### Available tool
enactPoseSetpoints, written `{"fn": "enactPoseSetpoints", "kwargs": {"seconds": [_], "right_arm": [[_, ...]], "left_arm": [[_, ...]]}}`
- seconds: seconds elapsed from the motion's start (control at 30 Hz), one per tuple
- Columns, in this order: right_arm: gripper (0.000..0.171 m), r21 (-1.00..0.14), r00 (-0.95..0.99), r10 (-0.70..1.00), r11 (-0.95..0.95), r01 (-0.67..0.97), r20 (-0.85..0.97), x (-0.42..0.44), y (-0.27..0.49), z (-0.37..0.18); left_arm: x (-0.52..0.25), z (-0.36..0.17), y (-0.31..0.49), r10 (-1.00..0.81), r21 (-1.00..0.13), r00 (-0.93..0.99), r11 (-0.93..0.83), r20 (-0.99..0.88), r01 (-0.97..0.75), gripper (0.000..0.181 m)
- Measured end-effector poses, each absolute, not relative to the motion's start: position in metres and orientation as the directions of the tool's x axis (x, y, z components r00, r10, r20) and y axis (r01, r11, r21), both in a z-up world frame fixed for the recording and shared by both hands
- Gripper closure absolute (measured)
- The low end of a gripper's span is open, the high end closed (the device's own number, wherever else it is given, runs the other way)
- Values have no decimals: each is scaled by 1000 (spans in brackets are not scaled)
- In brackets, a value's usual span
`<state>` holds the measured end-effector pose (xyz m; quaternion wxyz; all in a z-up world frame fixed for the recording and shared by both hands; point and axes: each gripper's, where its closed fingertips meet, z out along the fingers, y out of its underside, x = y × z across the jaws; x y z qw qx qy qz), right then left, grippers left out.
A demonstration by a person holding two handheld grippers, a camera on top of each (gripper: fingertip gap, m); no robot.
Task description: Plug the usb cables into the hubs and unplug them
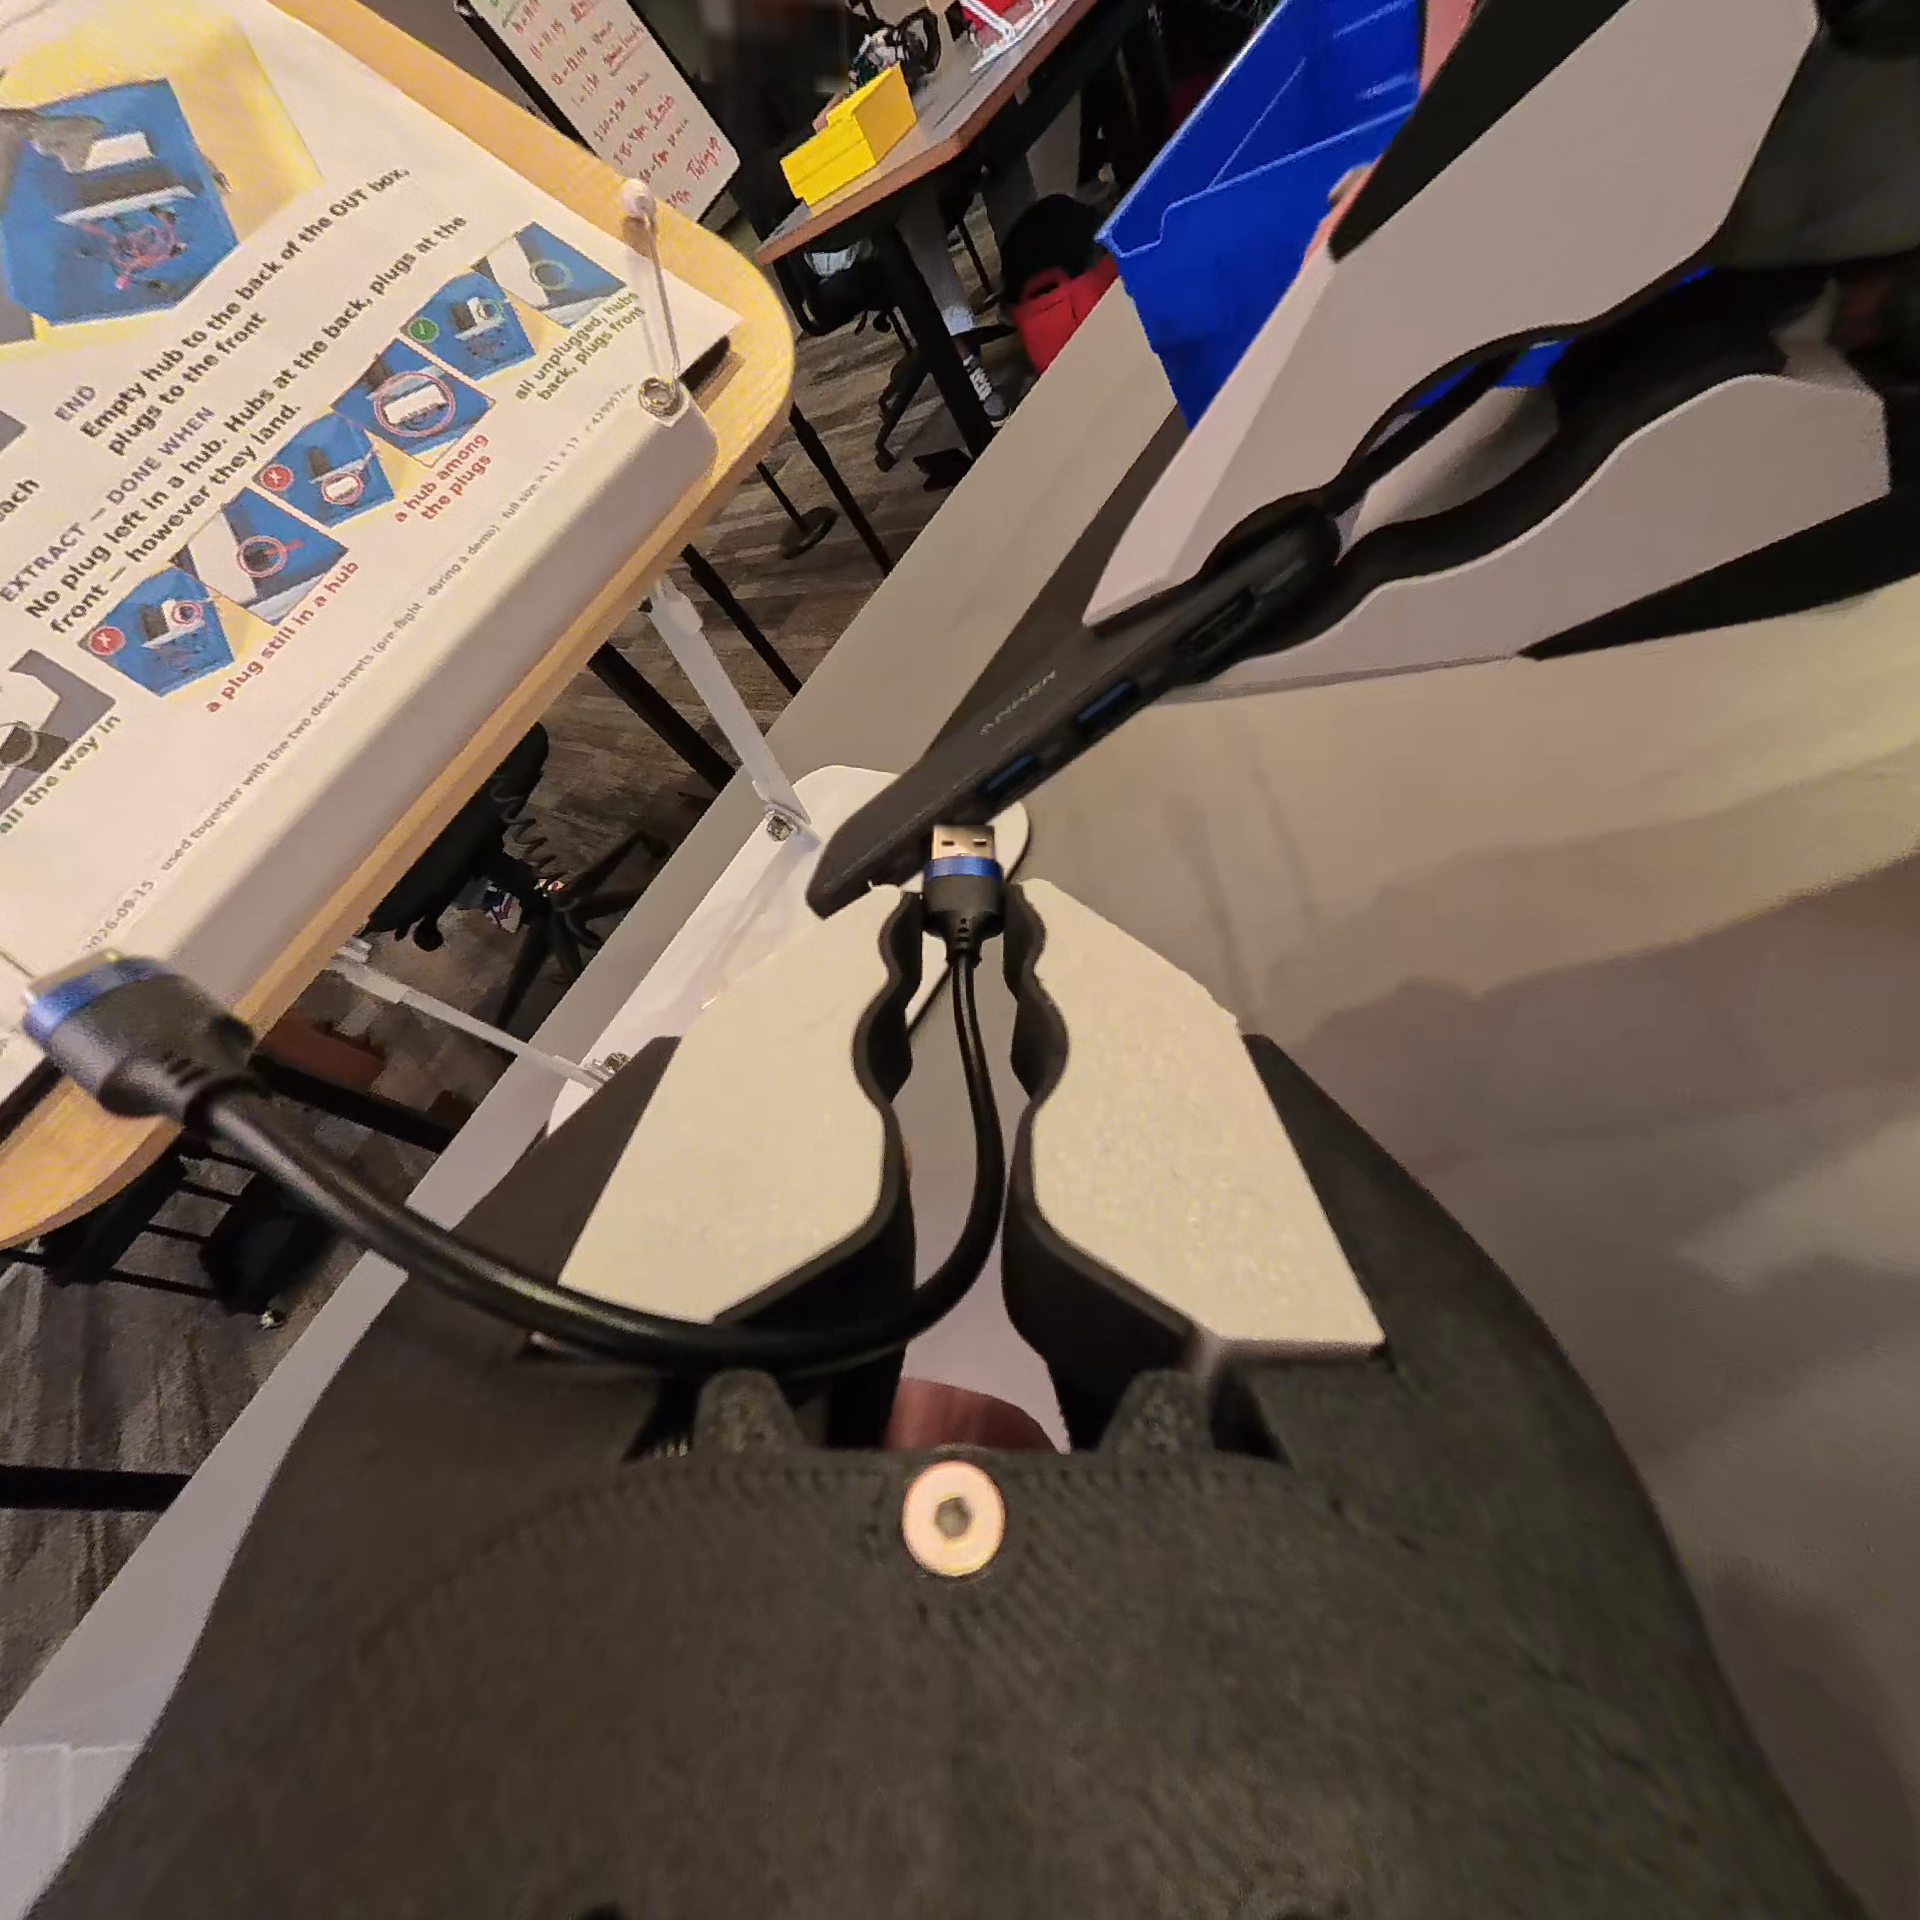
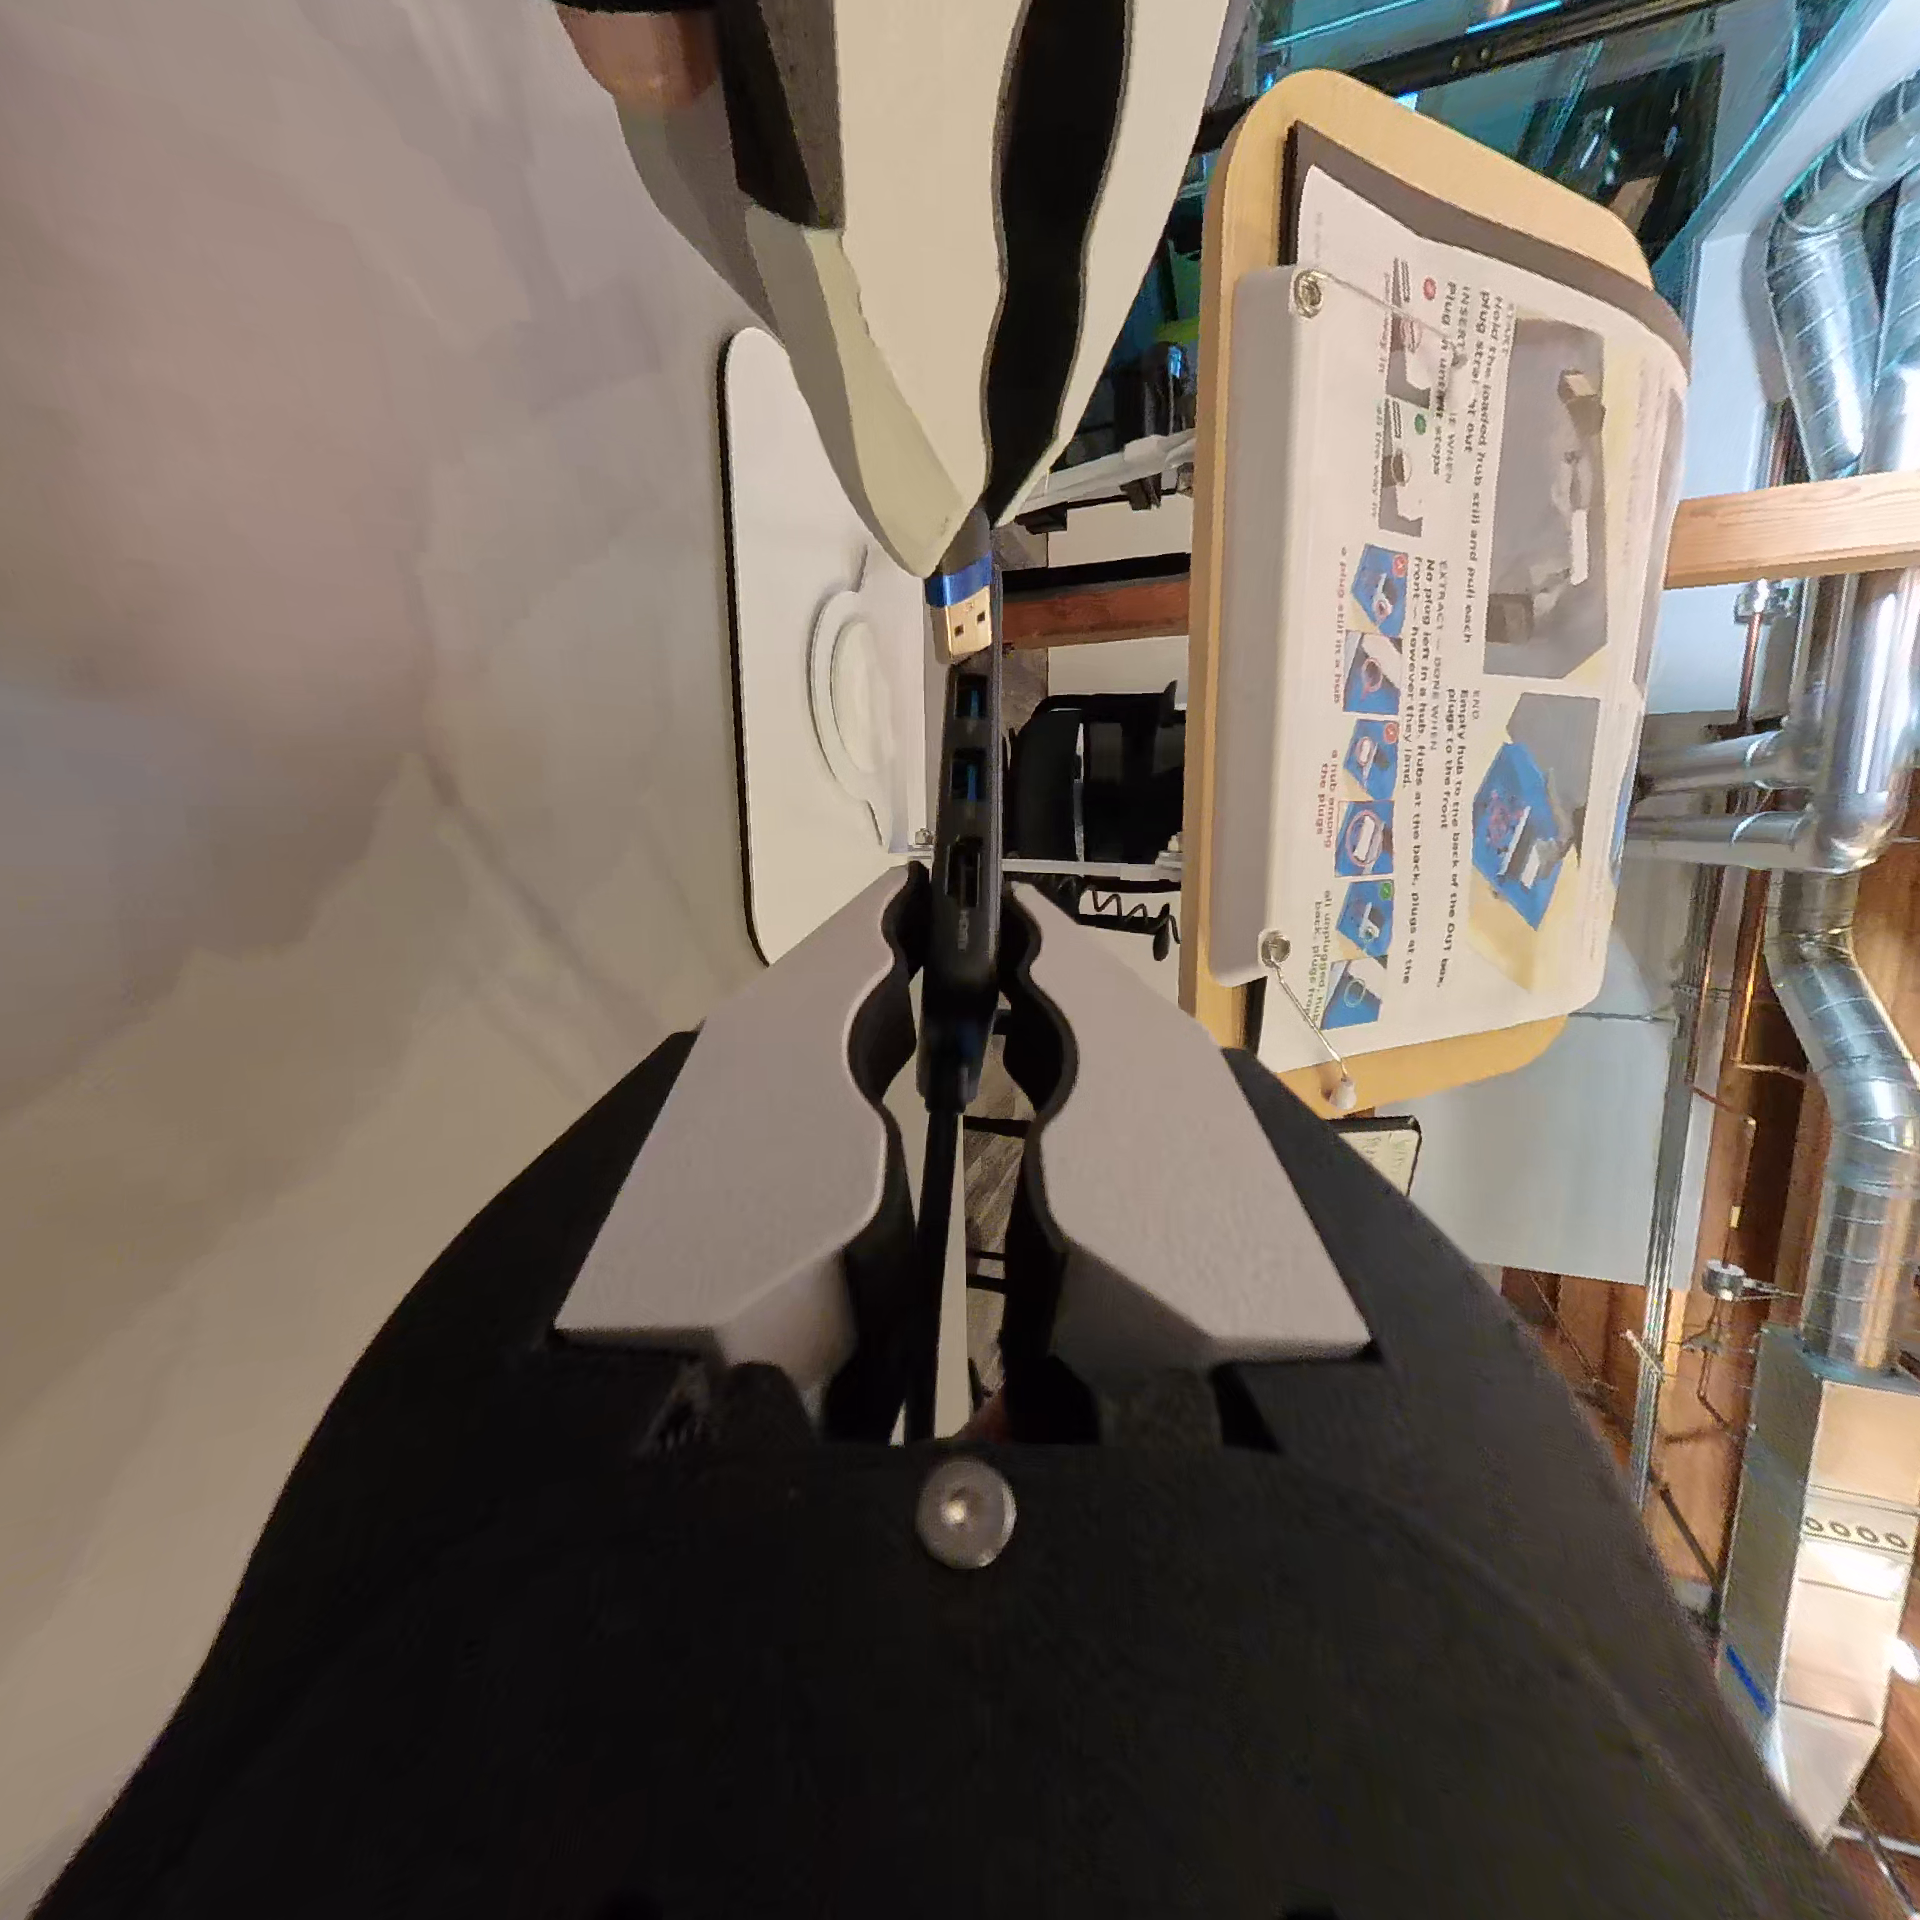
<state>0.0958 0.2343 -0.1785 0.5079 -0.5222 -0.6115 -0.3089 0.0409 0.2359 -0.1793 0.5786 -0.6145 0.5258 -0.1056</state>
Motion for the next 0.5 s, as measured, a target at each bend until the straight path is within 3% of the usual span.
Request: {"fn": "enactPoseSetpoints", "kwargs": {"seconds": [0.3,0.5], "right_arm": [[163,-95,45,281,165,982,959,109,249,-169],[163,-142,98,321,119,983,942,112,258,-163]], "left_arm": [[47,-157,224,-786,-869,445,226,-429,-440,166],[52,-147,218,-812,-910,466,177,-350,-374,166]]}}
